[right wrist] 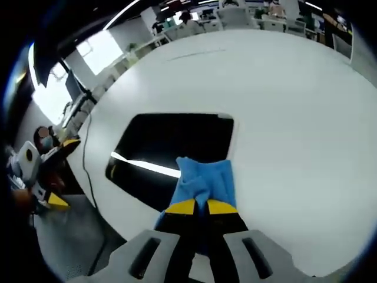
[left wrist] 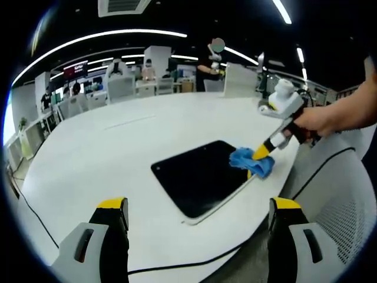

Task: Wipe the mirror surface with the cleaning cloth until all visible marks leave the cleaned area.

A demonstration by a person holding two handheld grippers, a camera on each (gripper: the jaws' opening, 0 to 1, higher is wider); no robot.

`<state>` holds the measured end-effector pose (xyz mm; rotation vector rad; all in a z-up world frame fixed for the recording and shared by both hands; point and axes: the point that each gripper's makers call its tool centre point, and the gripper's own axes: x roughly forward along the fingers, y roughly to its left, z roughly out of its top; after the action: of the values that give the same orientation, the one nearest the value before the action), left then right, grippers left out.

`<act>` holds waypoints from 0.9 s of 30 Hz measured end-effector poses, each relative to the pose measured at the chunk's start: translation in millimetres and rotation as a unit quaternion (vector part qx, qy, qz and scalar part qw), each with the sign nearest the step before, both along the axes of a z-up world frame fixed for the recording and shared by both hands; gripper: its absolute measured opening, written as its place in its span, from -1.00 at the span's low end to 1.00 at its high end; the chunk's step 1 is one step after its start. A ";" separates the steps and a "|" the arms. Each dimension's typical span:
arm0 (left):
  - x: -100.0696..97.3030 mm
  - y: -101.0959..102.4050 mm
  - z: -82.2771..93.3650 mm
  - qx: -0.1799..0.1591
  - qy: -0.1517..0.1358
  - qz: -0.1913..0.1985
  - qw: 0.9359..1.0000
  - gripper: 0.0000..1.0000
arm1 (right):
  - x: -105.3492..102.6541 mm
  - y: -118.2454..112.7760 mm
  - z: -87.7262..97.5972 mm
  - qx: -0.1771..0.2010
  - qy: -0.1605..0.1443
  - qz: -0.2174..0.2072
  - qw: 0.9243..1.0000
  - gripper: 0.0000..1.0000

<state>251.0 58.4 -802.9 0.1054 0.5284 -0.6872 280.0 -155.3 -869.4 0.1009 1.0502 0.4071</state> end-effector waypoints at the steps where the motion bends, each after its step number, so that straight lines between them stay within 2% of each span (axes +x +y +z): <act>1: 0.1 0.1 0.1 0.000 0.000 0.000 1.000 0.99 | -0.1 0.1 0.1 0.000 0.000 -0.001 1.000 -1.00; 8: 0.7 0.9 0.6 -0.002 -0.002 0.002 1.000 0.99 | -1.1 4.3 0.9 0.013 0.008 -0.017 1.000 -1.00; 22: 0.2 0.9 0.9 -0.010 0.003 0.006 1.000 0.99 | 3.8 42.7 1.4 0.025 0.005 -0.008 1.000 -1.00; 27: 0.2 1.2 0.2 -0.001 -0.001 0.003 1.000 0.99 | 5.4 56.9 1.3 0.030 0.005 -0.006 1.000 -1.00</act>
<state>251.3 59.7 -802.7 0.1020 0.5255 -0.6819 285.4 -98.3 -868.1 0.1634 1.0470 0.4279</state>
